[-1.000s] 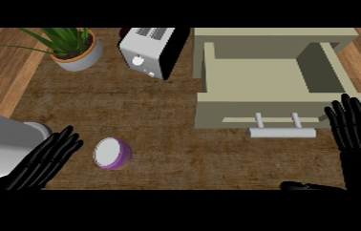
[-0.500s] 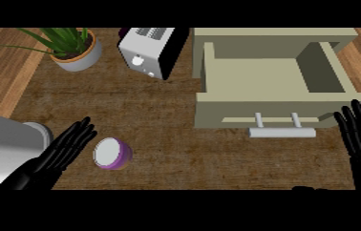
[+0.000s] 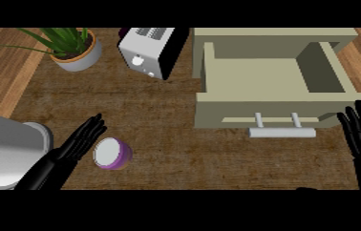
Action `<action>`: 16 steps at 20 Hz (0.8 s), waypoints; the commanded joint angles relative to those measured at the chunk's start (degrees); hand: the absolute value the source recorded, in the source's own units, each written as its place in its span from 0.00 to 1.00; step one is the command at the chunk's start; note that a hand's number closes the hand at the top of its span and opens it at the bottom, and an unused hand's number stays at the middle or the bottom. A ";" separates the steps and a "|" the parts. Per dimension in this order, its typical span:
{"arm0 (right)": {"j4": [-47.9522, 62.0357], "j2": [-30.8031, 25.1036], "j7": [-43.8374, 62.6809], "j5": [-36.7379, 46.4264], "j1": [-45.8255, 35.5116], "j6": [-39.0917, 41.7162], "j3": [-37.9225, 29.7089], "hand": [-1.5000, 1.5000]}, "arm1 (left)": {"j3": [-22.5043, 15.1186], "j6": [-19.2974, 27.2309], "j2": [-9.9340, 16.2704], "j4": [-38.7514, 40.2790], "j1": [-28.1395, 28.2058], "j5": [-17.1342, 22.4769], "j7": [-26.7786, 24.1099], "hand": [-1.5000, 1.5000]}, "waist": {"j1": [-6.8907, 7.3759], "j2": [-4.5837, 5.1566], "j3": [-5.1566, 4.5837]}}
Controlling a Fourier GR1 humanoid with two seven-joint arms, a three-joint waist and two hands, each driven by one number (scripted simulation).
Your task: Pick up the can, place it into the drawer and close the drawer
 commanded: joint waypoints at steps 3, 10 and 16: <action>1.82 -0.74 0.17 -1.71 -2.12 1.59 -2.79 0.00 | -0.79 1.85 -2.50 4.04 -1.08 -4.42 -1.91 0.00 | 0.03 0.01 0.01; -0.49 2.08 -1.20 1.84 0.32 1.40 0.18 0.00 | 6.24 -1.26 1.39 18.92 -5.47 -5.66 -13.18 0.00 | -0.16 0.06 -0.02; -0.04 1.58 2.21 0.89 -3.06 1.31 -0.90 0.00 | 3.56 0.75 -0.02 22.21 -6.89 -11.54 -15.82 0.00 | -0.03 0.02 0.00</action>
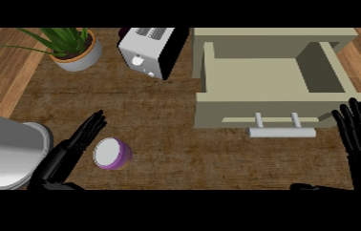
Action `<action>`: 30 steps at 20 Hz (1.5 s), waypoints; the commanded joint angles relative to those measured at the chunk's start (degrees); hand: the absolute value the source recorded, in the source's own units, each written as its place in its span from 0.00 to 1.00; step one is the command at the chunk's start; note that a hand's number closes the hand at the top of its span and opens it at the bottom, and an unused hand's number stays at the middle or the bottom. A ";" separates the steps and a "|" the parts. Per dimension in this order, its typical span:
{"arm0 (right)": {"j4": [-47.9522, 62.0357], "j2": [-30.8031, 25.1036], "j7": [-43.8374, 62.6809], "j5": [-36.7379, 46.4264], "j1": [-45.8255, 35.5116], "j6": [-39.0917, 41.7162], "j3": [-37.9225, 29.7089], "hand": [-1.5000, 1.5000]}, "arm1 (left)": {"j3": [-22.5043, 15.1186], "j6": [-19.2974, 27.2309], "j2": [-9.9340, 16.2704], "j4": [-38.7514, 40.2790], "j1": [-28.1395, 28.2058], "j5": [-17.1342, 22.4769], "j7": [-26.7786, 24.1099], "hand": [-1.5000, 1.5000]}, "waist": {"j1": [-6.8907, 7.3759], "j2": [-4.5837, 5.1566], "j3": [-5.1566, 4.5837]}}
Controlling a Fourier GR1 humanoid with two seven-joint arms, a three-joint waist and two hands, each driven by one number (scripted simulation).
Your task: Pick up the can, place it into the drawer and close the drawer
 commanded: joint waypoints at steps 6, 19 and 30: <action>3.92 -0.76 -0.88 -0.37 -3.59 0.44 -2.34 0.00 | 3.24 -2.41 3.74 11.74 -2.78 -2.93 -10.25 0.00 | 0.09 0.01 0.00; 2.24 1.90 -3.94 2.87 0.42 1.18 0.31 0.00 | 2.00 3.98 2.69 33.09 -7.07 -12.63 -25.80 0.00 | -0.14 0.06 -0.03; -4.57 1.20 3.19 -1.16 1.50 2.24 -1.47 0.00 | 4.62 -0.48 5.29 35.28 -13.19 -7.89 -20.49 0.00 | -0.09 -0.03 0.00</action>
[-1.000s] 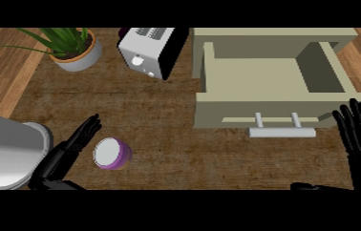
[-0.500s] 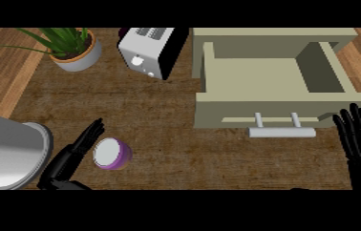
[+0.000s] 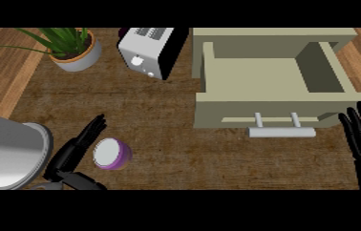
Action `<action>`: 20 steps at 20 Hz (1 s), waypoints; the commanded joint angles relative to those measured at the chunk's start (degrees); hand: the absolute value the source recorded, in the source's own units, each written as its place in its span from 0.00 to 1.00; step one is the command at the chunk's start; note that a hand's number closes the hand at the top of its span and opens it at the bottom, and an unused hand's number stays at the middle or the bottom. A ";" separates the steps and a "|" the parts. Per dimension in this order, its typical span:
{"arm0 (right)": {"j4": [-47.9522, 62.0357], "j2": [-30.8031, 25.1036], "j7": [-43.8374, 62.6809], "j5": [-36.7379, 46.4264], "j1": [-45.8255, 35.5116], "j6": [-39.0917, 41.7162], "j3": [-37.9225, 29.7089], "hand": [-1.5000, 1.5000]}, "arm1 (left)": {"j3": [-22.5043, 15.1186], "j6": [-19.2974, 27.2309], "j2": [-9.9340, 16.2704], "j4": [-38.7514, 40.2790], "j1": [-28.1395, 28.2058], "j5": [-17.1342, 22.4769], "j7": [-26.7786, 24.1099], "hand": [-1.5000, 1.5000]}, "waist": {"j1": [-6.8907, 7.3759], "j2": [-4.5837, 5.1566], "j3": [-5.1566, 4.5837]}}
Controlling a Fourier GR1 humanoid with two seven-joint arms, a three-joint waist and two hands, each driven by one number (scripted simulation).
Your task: Pick up the can, place it into the drawer and close the drawer
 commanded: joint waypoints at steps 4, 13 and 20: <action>-4.30 0.93 3.02 -0.36 0.83 0.15 0.14 0.00 | -1.74 1.16 -1.17 1.58 0.02 -1.18 -1.77 0.00 | 0.07 -0.04 0.01; -3.74 -1.88 5.20 -4.77 -0.58 2.32 -4.71 0.00 | -1.88 3.97 -3.62 6.36 -5.56 -1.05 0.43 0.00 | -0.07 0.00 0.00; -0.57 -0.59 4.31 -0.15 -5.35 -0.31 -2.25 0.00 | -3.86 6.50 -5.69 8.08 -6.19 -2.71 -0.72 0.00 | 0.08 0.03 0.00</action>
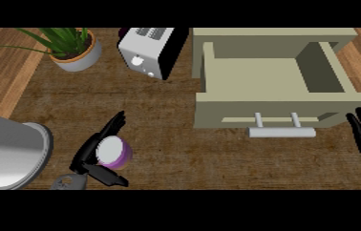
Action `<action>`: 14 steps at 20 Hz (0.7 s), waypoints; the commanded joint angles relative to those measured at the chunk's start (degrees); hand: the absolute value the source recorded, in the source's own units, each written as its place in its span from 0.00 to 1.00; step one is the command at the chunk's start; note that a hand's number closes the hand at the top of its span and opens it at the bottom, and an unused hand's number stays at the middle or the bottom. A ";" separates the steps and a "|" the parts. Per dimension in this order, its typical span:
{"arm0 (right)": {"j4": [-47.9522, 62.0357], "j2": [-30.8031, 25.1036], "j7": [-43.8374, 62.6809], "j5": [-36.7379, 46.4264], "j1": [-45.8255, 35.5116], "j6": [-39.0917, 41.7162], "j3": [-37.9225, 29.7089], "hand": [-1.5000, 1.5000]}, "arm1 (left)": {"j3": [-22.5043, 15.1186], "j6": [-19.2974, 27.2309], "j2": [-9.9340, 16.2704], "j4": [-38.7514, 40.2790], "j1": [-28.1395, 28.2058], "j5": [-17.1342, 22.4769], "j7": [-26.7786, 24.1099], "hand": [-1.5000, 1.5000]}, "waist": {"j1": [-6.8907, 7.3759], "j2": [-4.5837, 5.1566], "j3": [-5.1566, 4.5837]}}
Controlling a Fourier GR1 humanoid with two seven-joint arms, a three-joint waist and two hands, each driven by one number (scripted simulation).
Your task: Pick up the can, place it into the drawer and close the drawer
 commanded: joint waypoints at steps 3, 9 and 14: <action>-0.71 0.79 -0.37 0.09 1.03 0.80 0.61 0.00 | -1.13 -0.15 -1.07 1.02 -2.80 -0.01 0.07 0.00 | -0.04 0.00 -0.01; -2.80 1.67 -0.63 2.36 3.52 -3.63 5.14 0.00 | -2.68 -3.12 -1.38 -5.83 1.49 1.60 2.07 1.00 | 0.15 -0.07 0.00; 0.65 0.29 -2.68 -2.70 2.32 2.13 -1.96 0.00 | -2.22 -5.13 -3.17 -9.41 0.61 5.28 7.00 1.00 | 0.12 -0.06 0.01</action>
